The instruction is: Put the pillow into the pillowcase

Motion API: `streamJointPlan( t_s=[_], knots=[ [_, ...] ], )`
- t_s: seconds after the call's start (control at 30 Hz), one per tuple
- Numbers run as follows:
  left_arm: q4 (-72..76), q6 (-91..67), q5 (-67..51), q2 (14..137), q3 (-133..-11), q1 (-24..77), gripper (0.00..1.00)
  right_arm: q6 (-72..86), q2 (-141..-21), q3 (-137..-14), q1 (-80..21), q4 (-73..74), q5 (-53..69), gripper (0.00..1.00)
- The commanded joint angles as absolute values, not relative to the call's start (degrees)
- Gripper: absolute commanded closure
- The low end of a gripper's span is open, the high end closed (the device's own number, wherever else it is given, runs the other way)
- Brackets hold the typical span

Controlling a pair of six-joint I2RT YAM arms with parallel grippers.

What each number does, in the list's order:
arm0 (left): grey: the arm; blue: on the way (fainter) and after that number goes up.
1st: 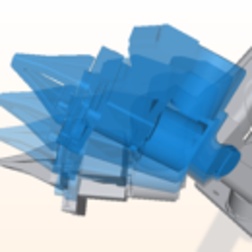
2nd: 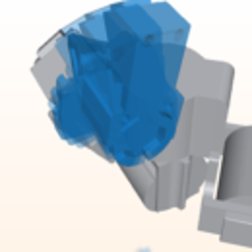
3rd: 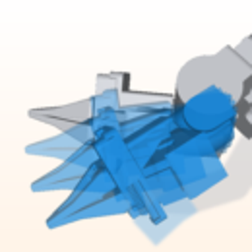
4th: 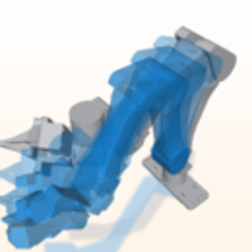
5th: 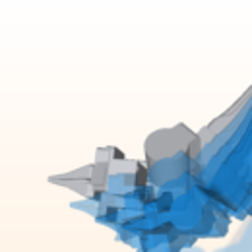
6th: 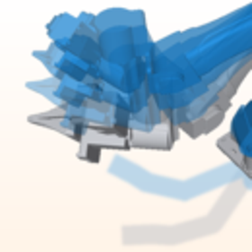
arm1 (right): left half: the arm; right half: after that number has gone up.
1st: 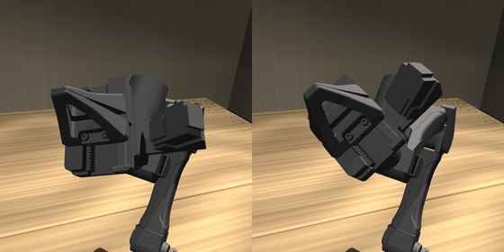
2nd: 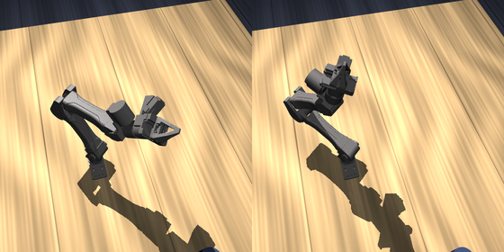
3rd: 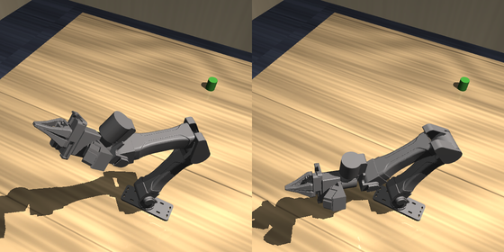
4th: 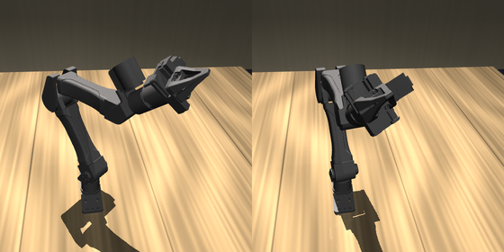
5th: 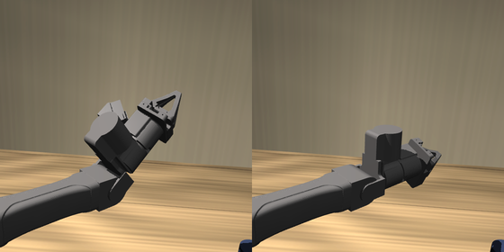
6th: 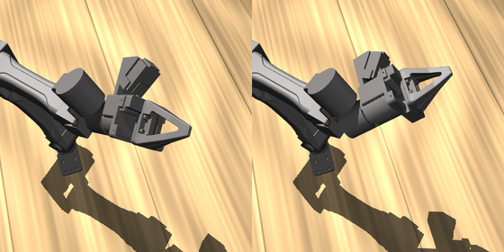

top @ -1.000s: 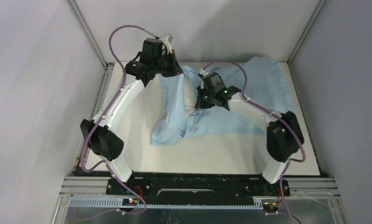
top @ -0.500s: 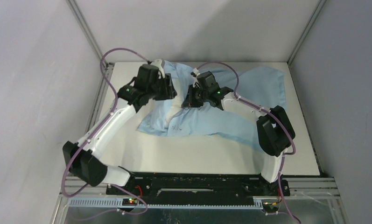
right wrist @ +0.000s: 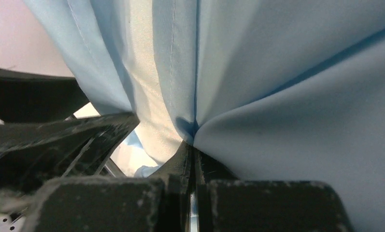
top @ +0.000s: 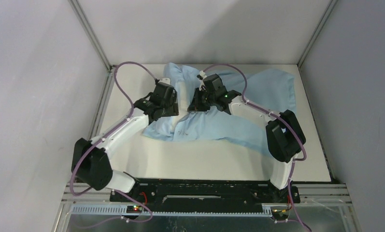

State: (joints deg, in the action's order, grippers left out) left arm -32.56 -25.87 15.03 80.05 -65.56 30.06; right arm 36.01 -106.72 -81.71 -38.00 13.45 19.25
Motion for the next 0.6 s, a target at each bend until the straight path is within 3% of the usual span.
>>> streamJointPlan(
  t_s=[0.0, 0.07, 0.2, 0.27, 0.57],
  knots=[
    [-30.79, -23.11, 22.44, 83.4, -69.02, 30.24, 0.37, 34.95, -105.07, -82.73, -38.79, 13.55, 18.1, 1.0],
    [-32.53, -21.22, 24.44, 84.85, -71.76, 30.15, 0.47, 34.6, -105.36, -82.57, -38.8, 13.84, 17.81, 1.0],
    [-36.35, -17.5, 28.41, 84.09, -76.03, 29.97, 0.86, 33.28, -105.64, -82.53, -38.91, 14.85, 15.89, 1.0],
    [-38.45, -15.88, 29.74, 81.75, -78.25, 29.97, 0.99, 32.61, -105.84, -82.53, -38.99, 15.36, 14.51, 1.0],
    [-49.24, -13.83, 25.34, 74.52, -92.08, 32.33, 1.0, 31.96, -110.25, -83.44, -39.11, 16.5, 11.6, 1.0]
  ],
)
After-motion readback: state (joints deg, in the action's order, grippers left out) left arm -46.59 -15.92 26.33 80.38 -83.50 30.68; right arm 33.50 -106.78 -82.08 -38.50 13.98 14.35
